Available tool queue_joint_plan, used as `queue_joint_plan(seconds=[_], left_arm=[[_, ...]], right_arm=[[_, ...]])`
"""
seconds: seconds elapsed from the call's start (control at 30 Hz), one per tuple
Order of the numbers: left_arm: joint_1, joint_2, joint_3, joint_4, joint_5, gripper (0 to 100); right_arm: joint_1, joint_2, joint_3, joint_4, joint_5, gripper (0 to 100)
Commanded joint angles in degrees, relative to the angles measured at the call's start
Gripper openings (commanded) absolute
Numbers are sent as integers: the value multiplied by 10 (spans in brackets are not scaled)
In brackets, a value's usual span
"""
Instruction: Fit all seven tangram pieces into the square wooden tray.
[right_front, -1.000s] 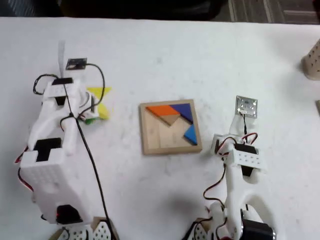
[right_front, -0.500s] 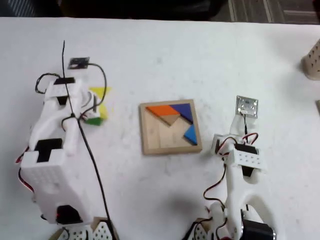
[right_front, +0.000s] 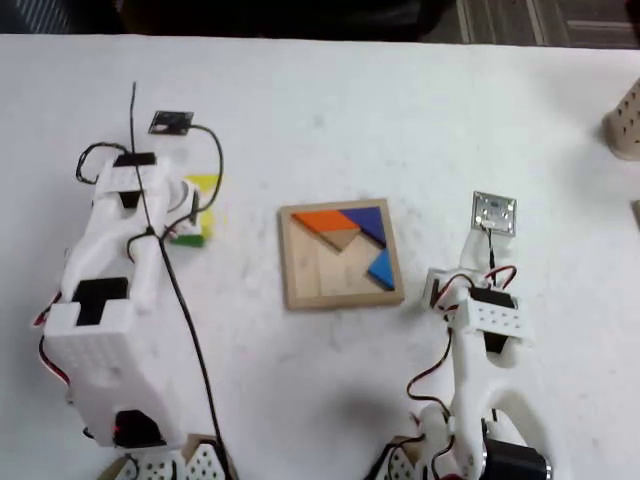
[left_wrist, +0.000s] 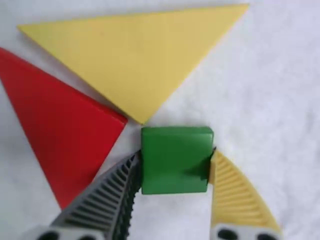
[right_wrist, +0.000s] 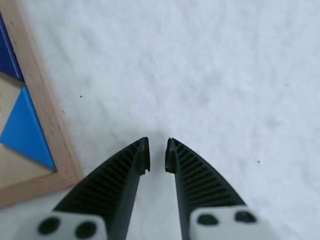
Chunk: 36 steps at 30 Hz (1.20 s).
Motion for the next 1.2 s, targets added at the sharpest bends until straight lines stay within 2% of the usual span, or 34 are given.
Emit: queue_joint_plan(seconds=[0.0,0.2,0.47,0.8,1.03,1.17], left_arm=[[22,-8,-7,40,-5,120],[53,-7,-39,94,-5,120],[66,-7,-34,93,-4,120],[127,-7,-33,111,-4,120],[130,-7,-39,131,-3,120],[150,-7,-39,131,36,120]], right_arm=[[-5,-16,-2,-12,6,62],[-5,-16,-2,-12,6,63],[-5,-16,-2,-12,6,63],[-5,-16,-2,-12,6,63],[-5,-16,-2,-12,6,63],[-5,-16,-2,-12,6,63]])
